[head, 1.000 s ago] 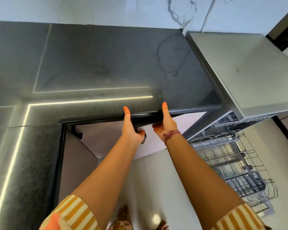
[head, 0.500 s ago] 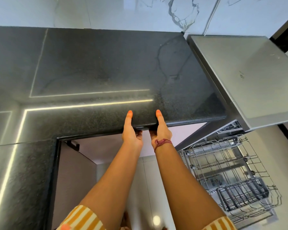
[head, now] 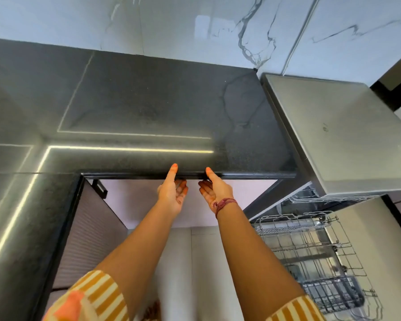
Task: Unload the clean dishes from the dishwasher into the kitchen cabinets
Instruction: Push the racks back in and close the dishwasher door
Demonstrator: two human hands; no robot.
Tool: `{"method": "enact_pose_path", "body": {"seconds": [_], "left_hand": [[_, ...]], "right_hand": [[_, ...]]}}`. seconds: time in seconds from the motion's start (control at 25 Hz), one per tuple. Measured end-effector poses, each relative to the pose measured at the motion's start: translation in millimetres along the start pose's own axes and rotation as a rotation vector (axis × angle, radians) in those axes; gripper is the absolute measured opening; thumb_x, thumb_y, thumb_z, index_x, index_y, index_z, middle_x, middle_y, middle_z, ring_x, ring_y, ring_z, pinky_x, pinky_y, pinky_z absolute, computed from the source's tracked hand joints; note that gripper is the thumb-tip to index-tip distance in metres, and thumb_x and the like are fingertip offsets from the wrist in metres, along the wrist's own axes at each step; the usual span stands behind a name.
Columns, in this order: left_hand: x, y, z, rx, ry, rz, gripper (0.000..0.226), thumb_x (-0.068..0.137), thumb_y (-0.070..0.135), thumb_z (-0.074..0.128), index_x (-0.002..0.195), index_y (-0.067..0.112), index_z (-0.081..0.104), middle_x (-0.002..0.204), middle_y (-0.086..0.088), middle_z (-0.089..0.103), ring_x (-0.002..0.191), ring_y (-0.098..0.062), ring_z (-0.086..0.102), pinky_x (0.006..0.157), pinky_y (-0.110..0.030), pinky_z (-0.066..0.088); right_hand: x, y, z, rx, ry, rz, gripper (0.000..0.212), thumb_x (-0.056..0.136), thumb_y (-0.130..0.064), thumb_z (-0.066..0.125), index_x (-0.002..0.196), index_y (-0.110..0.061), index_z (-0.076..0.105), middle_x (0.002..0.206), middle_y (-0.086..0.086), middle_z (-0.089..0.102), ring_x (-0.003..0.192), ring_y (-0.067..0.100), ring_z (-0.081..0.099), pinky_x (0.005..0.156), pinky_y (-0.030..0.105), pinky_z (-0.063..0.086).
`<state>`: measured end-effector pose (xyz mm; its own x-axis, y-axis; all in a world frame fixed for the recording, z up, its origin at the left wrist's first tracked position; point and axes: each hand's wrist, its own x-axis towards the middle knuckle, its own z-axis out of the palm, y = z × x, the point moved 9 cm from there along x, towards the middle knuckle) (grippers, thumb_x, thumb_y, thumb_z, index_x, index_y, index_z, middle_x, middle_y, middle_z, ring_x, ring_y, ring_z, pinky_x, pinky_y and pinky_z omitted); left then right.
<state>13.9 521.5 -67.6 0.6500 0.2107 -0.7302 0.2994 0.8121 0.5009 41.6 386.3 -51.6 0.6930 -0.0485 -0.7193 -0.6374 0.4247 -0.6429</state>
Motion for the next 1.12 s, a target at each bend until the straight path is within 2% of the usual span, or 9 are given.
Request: {"method": "enact_pose_path", "body": {"seconds": [0.12,0.24,0.4,0.56,0.68,0.76,0.84,1.12], "left_hand": [[-37.1,-37.4,-10.9,0.055,0.027,-0.027,0.028,0.095,0.021,0.055,0.119,0.008,0.058,0.105,-0.005,0.066,0.093,-0.018,0.063,0.072,-0.028,0.052],[-80.8,-95.7,-31.0,0.057,0.087,-0.067,0.014,0.096,0.018,0.049,0.105,0.011,0.058,0.089,-0.001,0.064,0.078,-0.014,0.061,0.065,-0.025,0.047],[-146.4,-208.2,-54.1,-0.045,0.197,-0.094,0.017,0.096,0.015,0.048,0.081,0.014,0.056,0.083,0.0,0.061,0.071,-0.013,0.057,0.064,-0.024,0.043],[-213.7,-309.8,-57.4,-0.016,0.182,-0.185,0.013,0.094,0.015,0.05,0.086,0.012,0.059,0.088,-0.002,0.065,0.076,-0.015,0.06,0.068,-0.026,0.046],[-254.1,-358.3,-58.4,0.043,0.171,-0.15,0.013,0.095,0.017,0.051,0.097,0.01,0.062,0.095,-0.005,0.068,0.083,-0.018,0.064,0.073,-0.029,0.05],[-276.9,-387.4,-65.3,0.088,0.181,-0.134,0.014,0.095,0.018,0.052,0.099,0.01,0.062,0.097,-0.005,0.068,0.084,-0.018,0.064,0.071,-0.029,0.051],[-297.9,-416.7,-74.0,0.119,0.177,-0.133,0.013,0.095,0.018,0.053,0.098,0.011,0.062,0.099,-0.005,0.068,0.085,-0.018,0.064,0.07,-0.029,0.05],[-367.8,-540.2,-116.1,0.077,0.203,-0.203,0.011,0.095,0.016,0.052,0.094,0.011,0.062,0.095,-0.004,0.068,0.085,-0.017,0.064,0.07,-0.028,0.05]], "right_hand": [[-22.0,-0.9,-47.6,-0.03,-0.037,0.035,0.027,0.093,-0.009,0.057,0.115,0.007,0.058,0.091,0.015,0.064,0.1,0.03,0.063,0.094,0.038,0.05],[-43.2,5.8,-108.2,-0.071,-0.081,0.062,0.023,0.095,-0.008,0.053,0.114,0.004,0.059,0.083,0.011,0.062,0.085,0.024,0.063,0.091,0.037,0.049],[-68.6,22.4,-214.1,-0.149,-0.143,0.148,0.01,0.096,-0.009,0.052,0.095,-0.004,0.06,0.081,0.009,0.062,0.082,0.022,0.062,0.087,0.036,0.05],[-93.5,45.1,-330.1,-0.148,-0.101,0.216,0.014,0.095,-0.01,0.051,0.083,-0.009,0.059,0.078,0.008,0.061,0.073,0.019,0.06,0.071,0.03,0.05],[-113.1,56.6,-410.4,-0.09,-0.077,0.251,0.015,0.096,-0.009,0.05,0.084,-0.009,0.059,0.078,0.008,0.061,0.071,0.019,0.06,0.07,0.03,0.05],[-125.7,69.2,-462.1,-0.068,-0.047,0.262,0.014,0.096,-0.01,0.05,0.086,-0.008,0.06,0.076,0.008,0.063,0.071,0.019,0.06,0.072,0.03,0.05],[-136.3,82.3,-512.3,-0.063,-0.024,0.276,0.014,0.096,-0.01,0.05,0.086,-0.008,0.061,0.072,0.007,0.065,0.071,0.019,0.06,0.073,0.031,0.051],[-173.6,112.6,-669.6,-0.003,0.097,0.273,0.014,0.097,-0.012,0.048,0.09,-0.006,0.059,0.079,0.01,0.061,0.072,0.02,0.059,0.069,0.031,0.051]]}}
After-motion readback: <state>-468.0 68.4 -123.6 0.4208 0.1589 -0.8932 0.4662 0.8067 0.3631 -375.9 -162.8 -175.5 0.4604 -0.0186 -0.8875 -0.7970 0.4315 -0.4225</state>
